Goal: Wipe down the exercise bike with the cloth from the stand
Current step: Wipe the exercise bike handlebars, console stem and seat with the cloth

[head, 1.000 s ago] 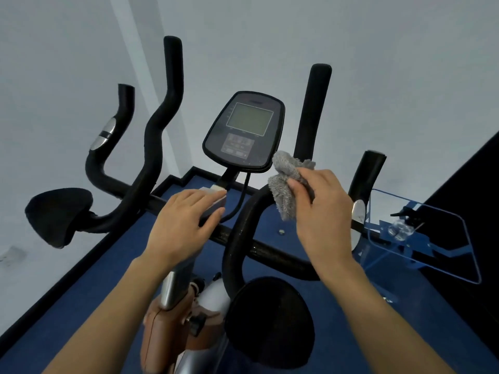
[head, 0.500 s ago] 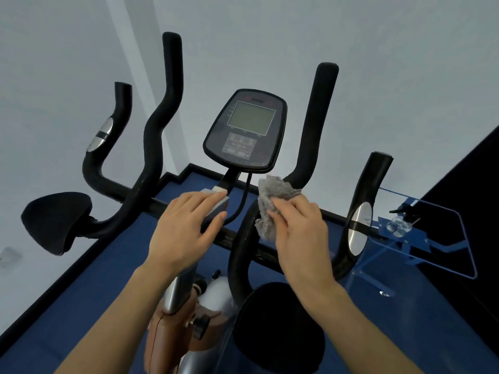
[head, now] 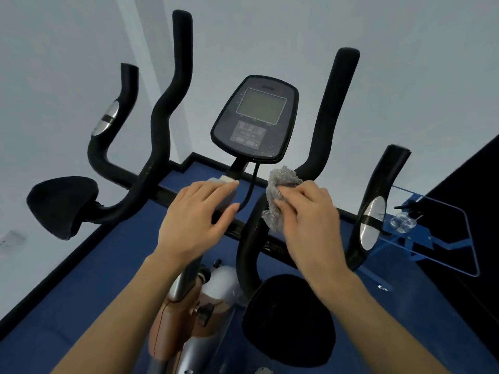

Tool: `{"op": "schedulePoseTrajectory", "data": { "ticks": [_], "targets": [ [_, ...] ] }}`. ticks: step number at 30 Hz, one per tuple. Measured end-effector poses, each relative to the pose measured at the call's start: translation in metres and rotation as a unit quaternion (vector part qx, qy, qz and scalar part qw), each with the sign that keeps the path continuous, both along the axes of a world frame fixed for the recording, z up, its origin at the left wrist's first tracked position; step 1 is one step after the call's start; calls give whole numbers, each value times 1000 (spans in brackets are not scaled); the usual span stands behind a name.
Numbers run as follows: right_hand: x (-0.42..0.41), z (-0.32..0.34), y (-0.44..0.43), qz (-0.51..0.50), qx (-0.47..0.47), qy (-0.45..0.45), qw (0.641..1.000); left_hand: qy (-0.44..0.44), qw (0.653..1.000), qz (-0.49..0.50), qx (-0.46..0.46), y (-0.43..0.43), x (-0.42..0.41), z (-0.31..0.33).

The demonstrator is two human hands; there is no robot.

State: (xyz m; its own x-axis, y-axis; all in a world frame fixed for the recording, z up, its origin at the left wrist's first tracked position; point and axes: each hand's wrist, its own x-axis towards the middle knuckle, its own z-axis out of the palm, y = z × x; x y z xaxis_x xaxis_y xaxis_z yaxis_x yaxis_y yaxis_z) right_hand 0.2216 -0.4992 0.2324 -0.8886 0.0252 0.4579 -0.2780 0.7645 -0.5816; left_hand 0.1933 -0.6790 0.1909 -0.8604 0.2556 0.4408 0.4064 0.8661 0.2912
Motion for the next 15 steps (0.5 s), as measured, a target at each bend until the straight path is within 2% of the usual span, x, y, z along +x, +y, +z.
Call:
{"op": "schedulePoseTrajectory", "data": {
  "ticks": [2,6,11,15],
  "targets": [
    [-1,10,10,-6,-20,-20,1000,6,1000,0,19,-2,2,-2],
    [6,20,19,-66,-48,14,997,19,998,16,49,-3,3,-2],
    [6,9,5,-6,8,-5,1000,19,998,40,44,-5,1,-2],
    [-2,-4,-4,5,46,-23,999,13,1000,20,4,-5,0,-4]
  ]
}}
